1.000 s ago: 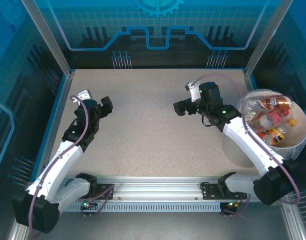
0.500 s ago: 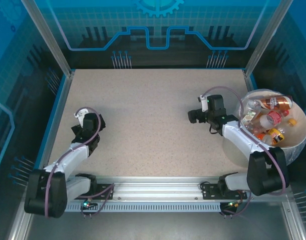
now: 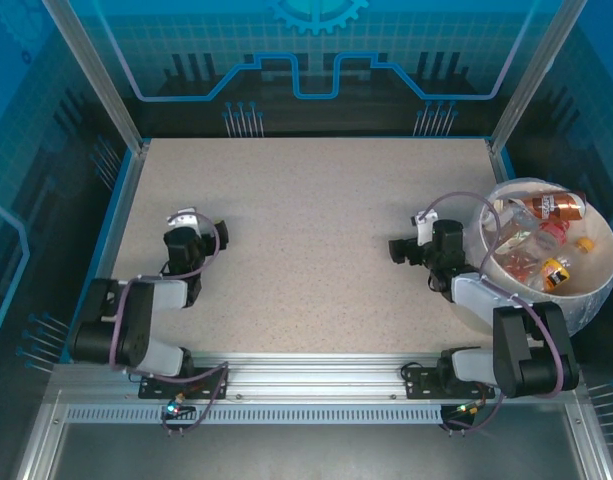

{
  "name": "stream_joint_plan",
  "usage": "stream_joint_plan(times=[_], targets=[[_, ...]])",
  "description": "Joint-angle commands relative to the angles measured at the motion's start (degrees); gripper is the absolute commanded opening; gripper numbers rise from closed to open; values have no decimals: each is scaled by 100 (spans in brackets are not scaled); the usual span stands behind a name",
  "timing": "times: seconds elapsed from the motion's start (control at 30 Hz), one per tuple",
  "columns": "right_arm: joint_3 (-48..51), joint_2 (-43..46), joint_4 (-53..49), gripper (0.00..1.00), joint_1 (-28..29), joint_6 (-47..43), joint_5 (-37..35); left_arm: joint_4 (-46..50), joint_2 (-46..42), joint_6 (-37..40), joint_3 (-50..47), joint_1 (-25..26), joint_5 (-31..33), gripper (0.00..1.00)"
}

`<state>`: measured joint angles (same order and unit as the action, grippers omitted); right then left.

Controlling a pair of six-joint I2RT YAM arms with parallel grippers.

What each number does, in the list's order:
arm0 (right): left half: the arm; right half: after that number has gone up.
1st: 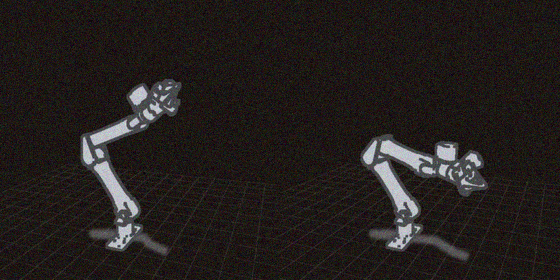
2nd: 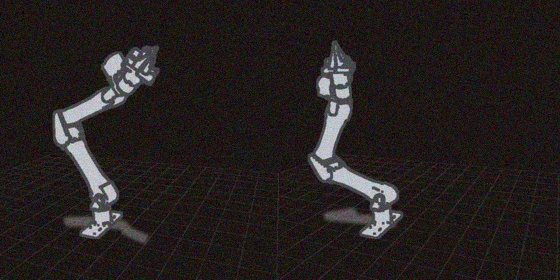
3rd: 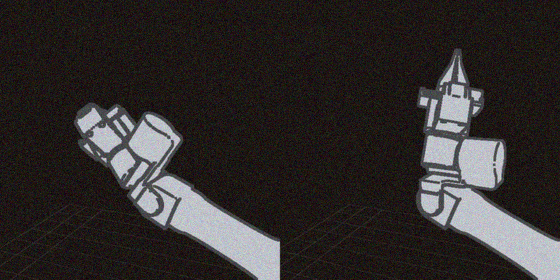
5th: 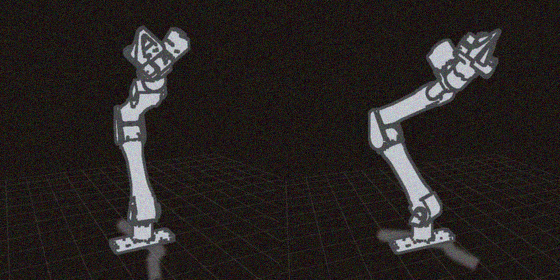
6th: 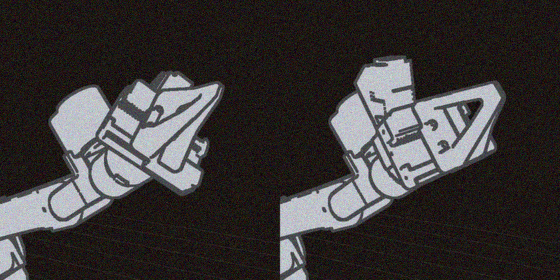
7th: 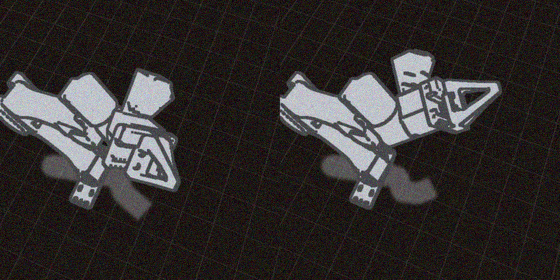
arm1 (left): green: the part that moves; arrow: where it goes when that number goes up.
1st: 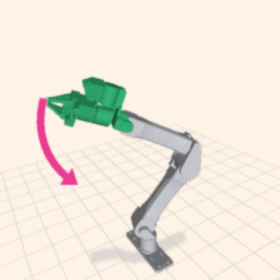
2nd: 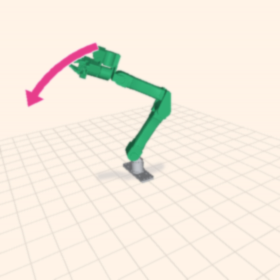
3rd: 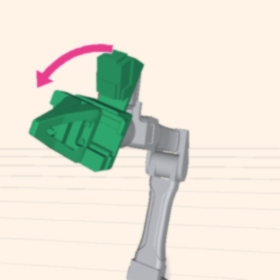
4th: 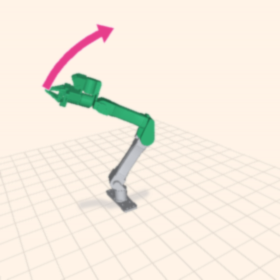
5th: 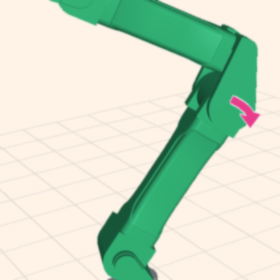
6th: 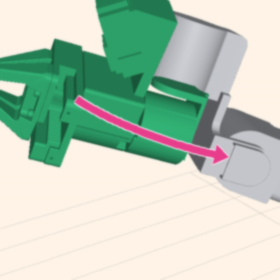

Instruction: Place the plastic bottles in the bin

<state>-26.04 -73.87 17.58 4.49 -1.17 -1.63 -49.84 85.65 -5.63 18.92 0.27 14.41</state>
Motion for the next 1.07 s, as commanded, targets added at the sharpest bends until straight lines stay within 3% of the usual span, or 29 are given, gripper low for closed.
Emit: stream_joint_plan(times=[0.0, 0.2, 0.3, 0.4, 0.53, 1.03], targets=[[156, 31, 1038, 100, -152, -120, 362, -1826, 352, 216, -494, -93, -432, 99], [272, -409, 2171, 100, -249, -52, 551, -542, 339, 404, 182, 188, 212, 99], [228, -813, 2379, 100, -249, -67, 615, -566, 335, 396, 174, 194, 207, 99], [570, -1208, 3390, 100, -254, -60, 601, -571, 339, 397, 174, 192, 203, 99], [119, -1220, 2480, 100, -282, 25, 481, -545, 349, 457, 191, 201, 53, 99], [132, -1236, 2557, 100, -247, 44, 317, -529, 361, 465, 200, 192, 0, 99]])
